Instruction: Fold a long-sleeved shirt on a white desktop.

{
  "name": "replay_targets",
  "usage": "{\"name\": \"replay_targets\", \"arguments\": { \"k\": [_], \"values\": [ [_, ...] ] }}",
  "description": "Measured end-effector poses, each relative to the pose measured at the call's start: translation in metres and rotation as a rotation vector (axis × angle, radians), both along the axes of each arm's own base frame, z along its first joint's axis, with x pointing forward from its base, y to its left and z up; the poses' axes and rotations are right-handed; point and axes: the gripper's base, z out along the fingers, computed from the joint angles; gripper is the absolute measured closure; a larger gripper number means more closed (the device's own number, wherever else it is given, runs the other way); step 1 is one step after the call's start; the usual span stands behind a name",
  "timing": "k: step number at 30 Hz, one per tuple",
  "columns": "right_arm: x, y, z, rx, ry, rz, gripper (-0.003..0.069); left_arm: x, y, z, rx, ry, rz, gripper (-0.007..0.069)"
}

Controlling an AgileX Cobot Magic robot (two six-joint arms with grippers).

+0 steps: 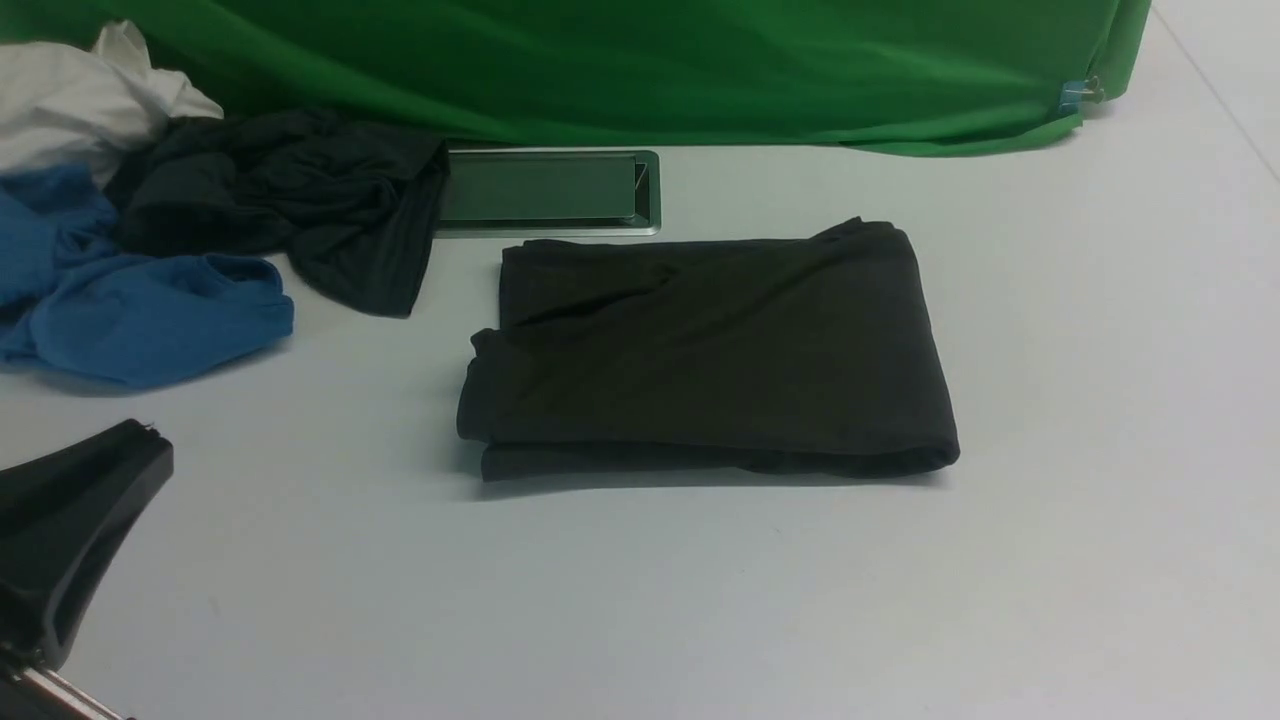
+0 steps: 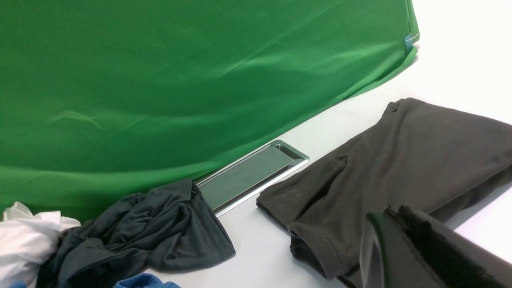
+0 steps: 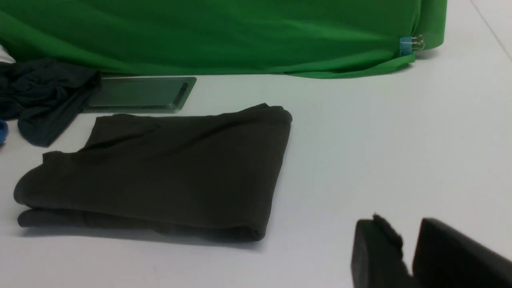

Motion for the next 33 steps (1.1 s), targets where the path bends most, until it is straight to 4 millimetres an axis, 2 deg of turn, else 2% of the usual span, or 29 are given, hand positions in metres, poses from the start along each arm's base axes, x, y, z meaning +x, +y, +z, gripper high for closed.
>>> {"name": "replay_targets", "arguments": {
  "k": [18, 24, 27, 29, 30, 33],
  "values": [
    [-0.005, -0.001, 0.002, 0.004, -0.028, 0.000, 0.0450, 0.000, 0.000, 0.000, 0.000, 0.000, 0.000, 0.0606],
    [-0.014, -0.007, 0.004, -0.096, -0.109, -0.026, 0.0446, 0.000, 0.000, 0.000, 0.000, 0.000, 0.000, 0.0606],
    [-0.015, -0.010, -0.009, -0.149, -0.145, -0.048, 0.0508, 0.000, 0.000, 0.000, 0.000, 0.000, 0.000, 0.0605],
    [-0.014, -0.011, -0.029, -0.160, -0.155, -0.059, 0.0587, 0.000, 0.000, 0.000, 0.000, 0.000, 0.000, 0.0605],
    [-0.014, -0.011, -0.031, -0.160, -0.157, -0.060, 0.0592, 0.000, 0.000, 0.000, 0.001, 0.000, 0.000, 0.0605],
    [-0.013, -0.012, -0.067, -0.166, -0.171, -0.077, 0.0629, 0.000, 0.000, 0.000, 0.002, -0.001, 0.000, 0.0605]
  ]
}}
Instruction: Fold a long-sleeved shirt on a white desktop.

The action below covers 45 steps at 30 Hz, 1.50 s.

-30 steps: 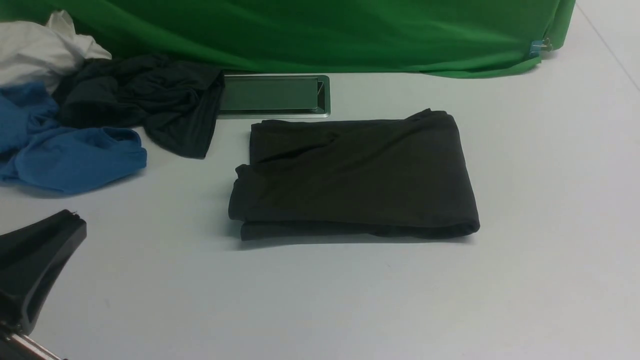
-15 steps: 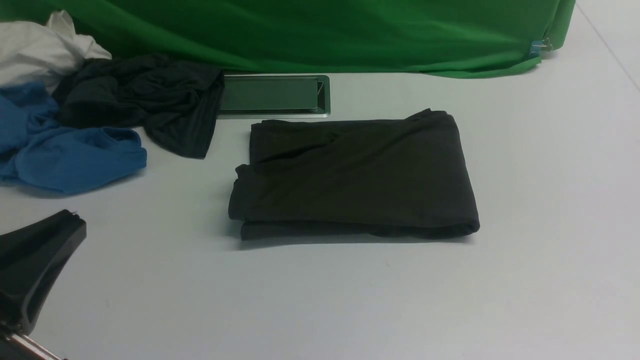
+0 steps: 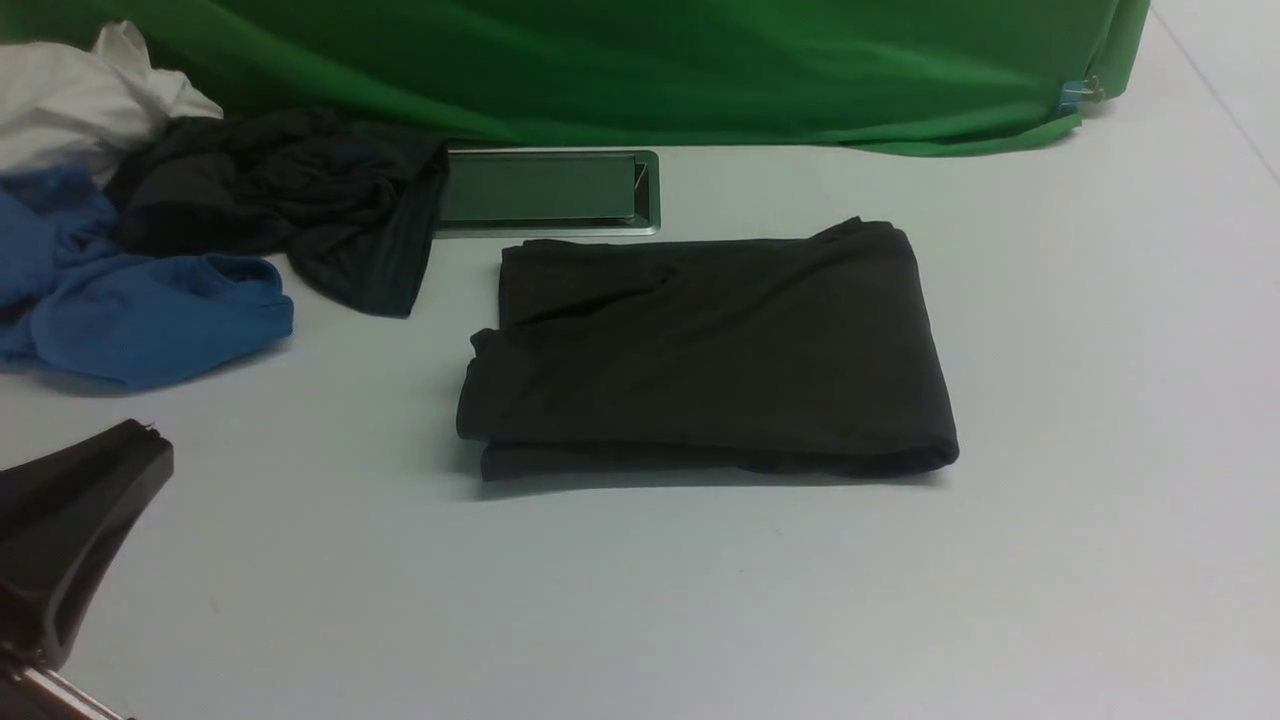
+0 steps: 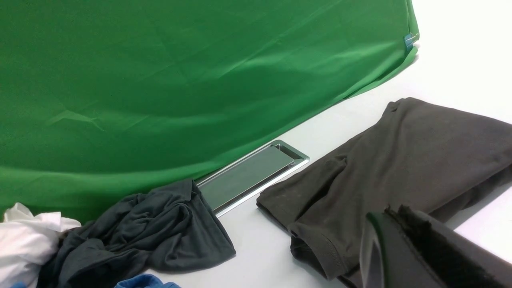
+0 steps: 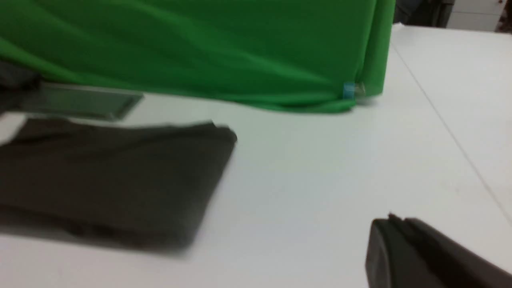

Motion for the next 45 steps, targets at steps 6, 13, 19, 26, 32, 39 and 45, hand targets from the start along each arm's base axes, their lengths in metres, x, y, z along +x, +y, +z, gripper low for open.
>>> {"name": "replay_targets", "arguments": {
  "k": [6, 13, 19, 26, 32, 39, 45],
  "values": [
    [-0.004, -0.001, -0.039, 0.002, -0.032, -0.020, 0.0630, 0.000, 0.000, 0.000, 0.002, -0.001, 0.000, 0.0605],
    [-0.006, -0.003, -0.042, 0.001, -0.018, -0.044, 0.0630, 0.000, 0.000, 0.000, 0.002, -0.001, 0.000, 0.0605],
    [-0.007, -0.003, -0.042, 0.001, -0.017, -0.044, 0.0630, 0.000, 0.000, 0.000, 0.002, -0.001, 0.000, 0.0605],
    [-0.007, -0.003, -0.042, 0.001, -0.019, -0.044, 0.0626, 0.000, 0.000, 0.000, 0.002, -0.001, 0.000, 0.0605],
    [-0.007, -0.003, -0.041, 0.001, -0.020, -0.044, 0.0619, 0.000, 0.000, 0.000, 0.002, -0.001, 0.000, 0.0605],
    [-0.007, -0.003, -0.041, 0.001, -0.020, -0.044, 0.0596, 0.000, 0.000, 0.000, 0.002, -0.001, 0.000, 0.0605],
    [-0.007, -0.003, -0.041, 0.001, -0.020, -0.044, 0.0580, 0.000, 0.000, 0.000, 0.002, -0.001, 0.000, 0.0605]
  ]
}}
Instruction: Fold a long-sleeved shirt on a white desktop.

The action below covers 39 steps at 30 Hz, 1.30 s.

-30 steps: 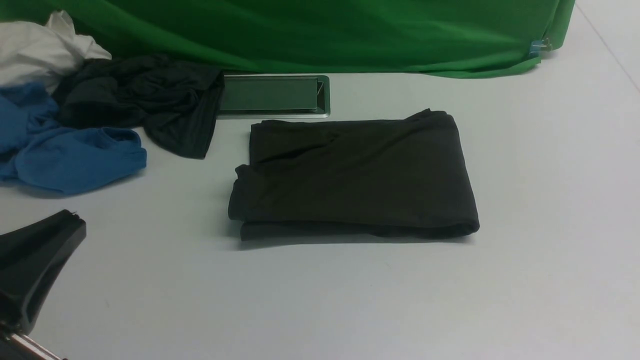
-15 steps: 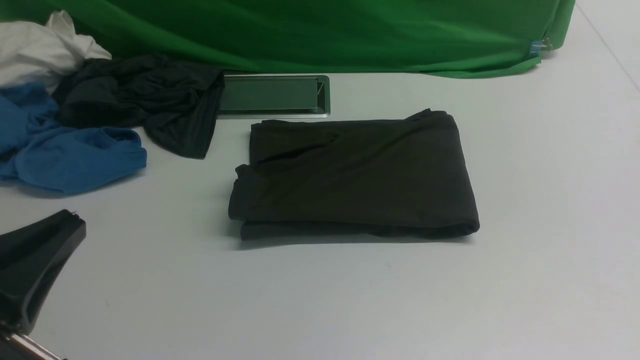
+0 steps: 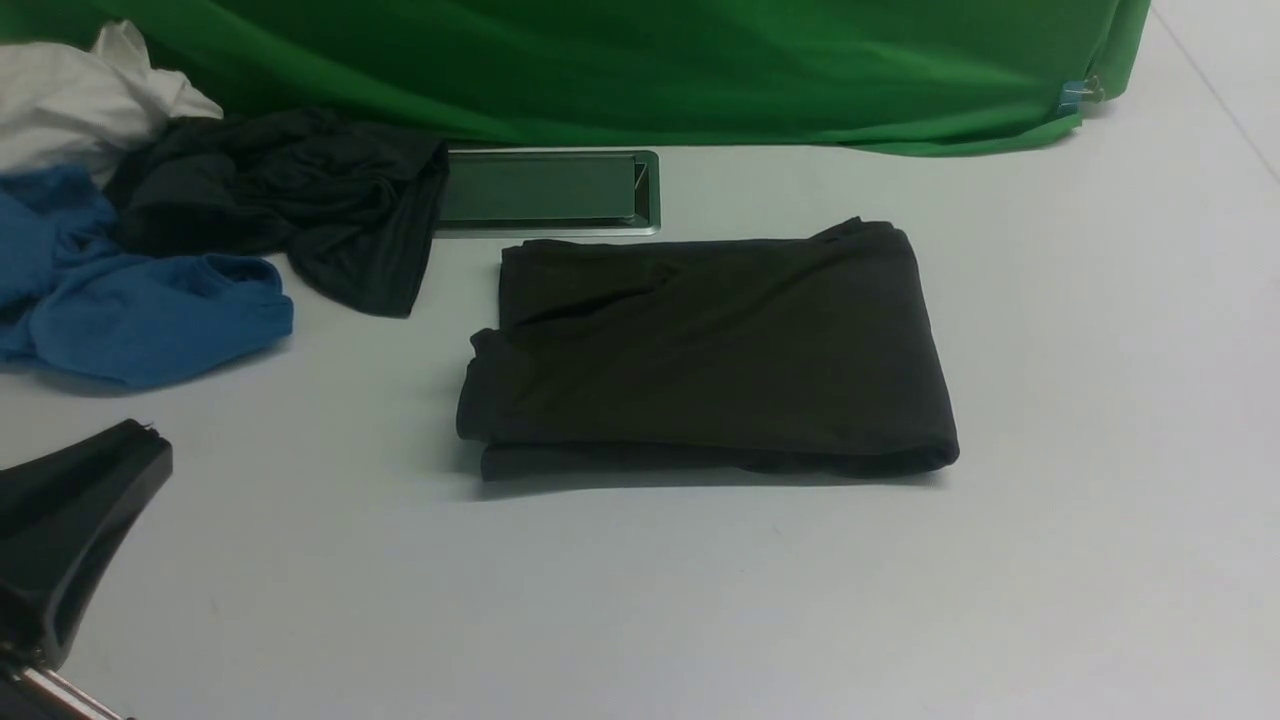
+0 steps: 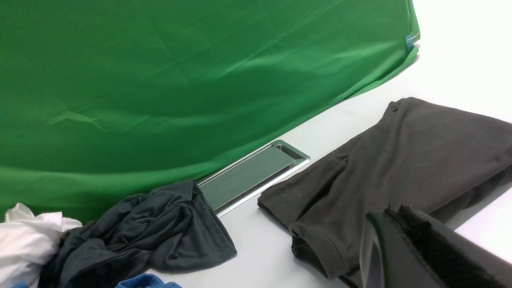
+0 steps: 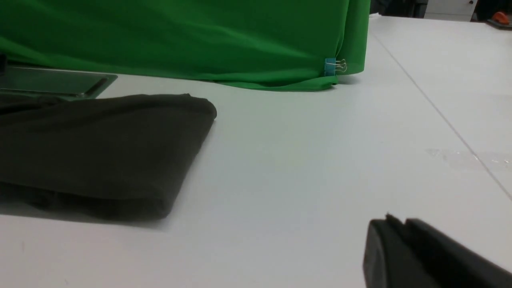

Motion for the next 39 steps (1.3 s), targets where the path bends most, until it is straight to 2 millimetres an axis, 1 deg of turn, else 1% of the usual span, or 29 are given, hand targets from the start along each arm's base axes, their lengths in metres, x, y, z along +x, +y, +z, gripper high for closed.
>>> {"name": "replay_targets", "arguments": {
  "k": [6, 10, 11, 13, 15, 18, 20, 21, 22, 24, 39],
  "values": [
    [0.000, 0.000, 0.000, 0.000, 0.000, 0.000, 0.0558, 0.001, 0.003, -0.004, 0.001, -0.024, 0.041, 0.0605],
    [0.000, 0.000, 0.000, 0.000, 0.001, 0.000, 0.0545, -0.003, 0.017, -0.016, -0.085, -0.101, 0.227, 0.0603],
    [0.000, 0.000, 0.000, 0.000, 0.001, 0.000, 0.0544, -0.004, 0.018, -0.016, -0.094, -0.108, 0.235, 0.0603],
    [0.000, 0.000, 0.000, 0.000, 0.001, 0.000, 0.0533, -0.010, 0.024, -0.033, -0.138, -0.113, 0.319, 0.0603],
    [0.000, 0.000, 0.000, 0.000, 0.001, 0.000, 0.0528, -0.013, 0.026, -0.049, -0.159, -0.102, 0.361, 0.0603],
    [0.000, 0.000, 0.000, 0.000, 0.001, 0.000, 0.0520, -0.014, 0.027, -0.079, -0.176, -0.050, 0.389, 0.0603],
    [0.000, 0.000, 0.000, 0.000, -0.001, 0.000, 0.0515, -0.013, 0.026, -0.093, -0.201, 0.016, 0.389, 0.0603],
    [0.000, 0.000, 0.000, 0.000, -0.001, 0.000, 0.0514, -0.013, 0.026, -0.094, -0.210, 0.023, 0.389, 0.0603],
    [0.000, 0.000, 0.000, 0.000, 0.000, 0.000, 0.0510, -0.014, 0.025, -0.099, -0.223, 0.079, 0.386, 0.0603],
    [0.000, 0.000, 0.000, 0.000, -0.001, 0.000, 0.0505, -0.014, 0.025, -0.102, -0.236, 0.106, 0.386, 0.0603],
    [0.000, 0.000, 0.000, 0.000, -0.001, 0.000, 0.0470, -0.014, 0.025, -0.101, -0.225, 0.091, 0.388, 0.0603]
  ]
}}
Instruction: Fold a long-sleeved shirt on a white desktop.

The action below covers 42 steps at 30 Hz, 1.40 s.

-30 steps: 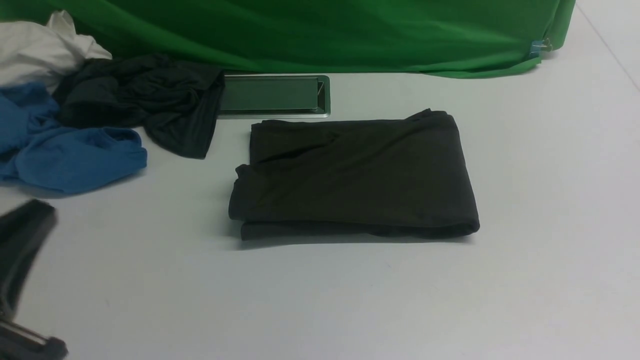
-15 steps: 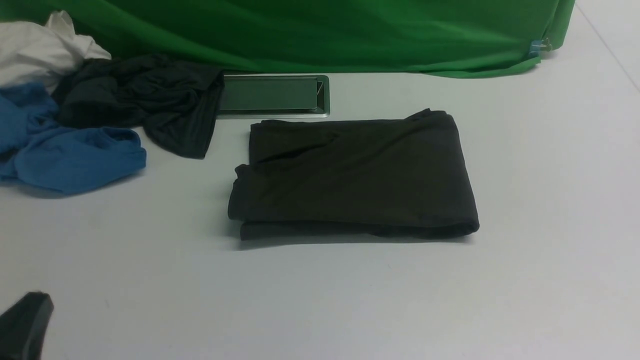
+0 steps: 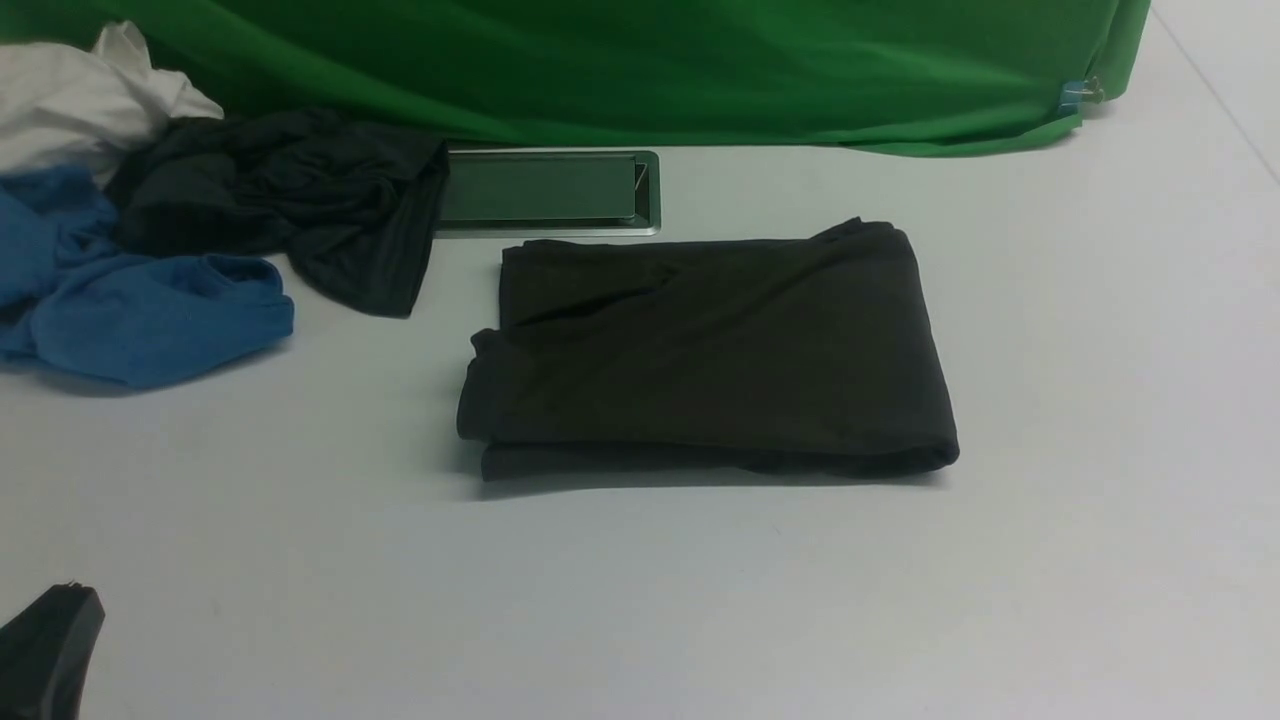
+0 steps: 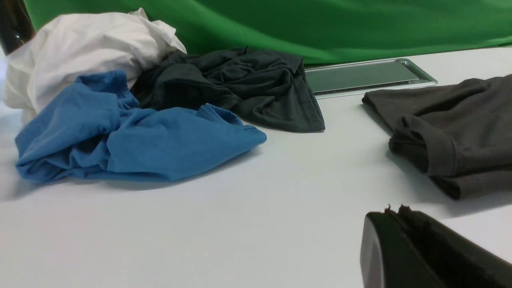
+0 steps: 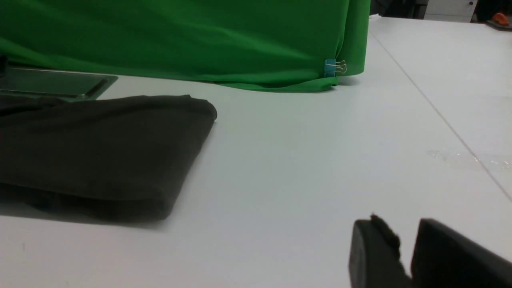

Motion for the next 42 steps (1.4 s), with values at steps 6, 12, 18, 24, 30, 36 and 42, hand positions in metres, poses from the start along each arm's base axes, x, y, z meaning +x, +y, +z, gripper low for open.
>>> {"name": "replay_targets", "arguments": {
  "k": [6, 12, 18, 24, 30, 36, 42],
  "values": [
    [0.0000, 0.0000, 0.0000, 0.000, 0.000, 0.000, 0.0457, 0.0000, 0.0000, 0.0000, 0.006, 0.000, -0.001, 0.0603],
    [0.0000, 0.0000, 0.0000, 0.000, 0.000, 0.000, 0.0440, 0.0000, 0.0000, 0.0000, 0.006, 0.000, -0.001, 0.0603],
    [0.0000, 0.0000, 0.0000, 0.000, 0.000, 0.000, 0.0428, 0.0000, 0.0000, 0.0000, 0.007, 0.000, -0.001, 0.0603],
    [0.0000, 0.0000, 0.0000, 0.000, 0.000, 0.000, 0.0421, 0.0000, 0.0000, 0.0000, 0.007, 0.000, -0.001, 0.0603],
    [0.0000, 0.0000, 0.0000, 0.000, 0.000, 0.000, 0.0421, 0.0000, 0.0000, 0.0000, 0.007, 0.000, -0.001, 0.0603],
    [0.0000, 0.0000, 0.0000, 0.000, 0.000, 0.000, 0.0421, 0.0000, 0.0000, 0.0000, 0.007, 0.000, -0.001, 0.0603],
    [0.0000, 0.0000, 0.0002, 0.000, -0.002, 0.000, 0.0420, 0.0000, 0.0001, 0.0000, 0.007, 0.000, 0.001, 0.0603]
  ]
}}
